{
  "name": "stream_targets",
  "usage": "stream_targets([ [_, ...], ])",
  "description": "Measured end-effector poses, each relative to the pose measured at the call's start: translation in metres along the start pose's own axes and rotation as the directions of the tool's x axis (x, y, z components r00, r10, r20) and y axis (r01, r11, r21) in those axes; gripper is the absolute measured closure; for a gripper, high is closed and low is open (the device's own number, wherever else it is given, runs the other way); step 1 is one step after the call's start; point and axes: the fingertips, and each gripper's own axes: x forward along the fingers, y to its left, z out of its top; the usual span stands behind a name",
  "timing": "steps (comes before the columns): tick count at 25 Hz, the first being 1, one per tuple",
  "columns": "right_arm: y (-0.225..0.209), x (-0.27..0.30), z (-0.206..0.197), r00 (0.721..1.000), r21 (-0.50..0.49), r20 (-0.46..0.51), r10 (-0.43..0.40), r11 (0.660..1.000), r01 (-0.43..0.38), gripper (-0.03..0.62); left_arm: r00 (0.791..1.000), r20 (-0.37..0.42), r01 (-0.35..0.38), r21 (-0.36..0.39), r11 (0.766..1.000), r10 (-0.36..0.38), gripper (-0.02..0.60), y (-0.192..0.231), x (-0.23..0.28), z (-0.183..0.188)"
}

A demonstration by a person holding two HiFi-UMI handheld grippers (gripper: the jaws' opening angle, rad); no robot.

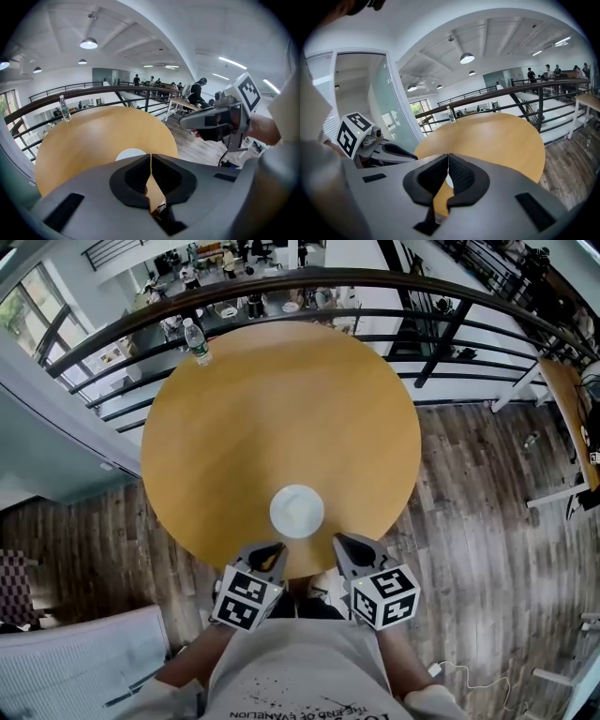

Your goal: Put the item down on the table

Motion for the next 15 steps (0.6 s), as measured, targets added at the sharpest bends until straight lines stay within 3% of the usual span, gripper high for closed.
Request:
stream_targets([
  [5, 0.005, -0.006, -0.002, 1.0, 0.0, 0.003, -0.004, 1.0, 0.004, 0.568, 0.999, 0.013, 0.043, -0.033, 0.999, -0.042, 0.558, -0.008, -0.007, 0.0],
  [15, 0.014, -0.006, -0.002, 1.0, -0.01, 0.004, 0.011, 1.0, -0.011, 0.569, 0.999, 0.025, 0.046, 0.002, 0.999, -0.046, 0.558, -0.009, -0.014, 0.005],
])
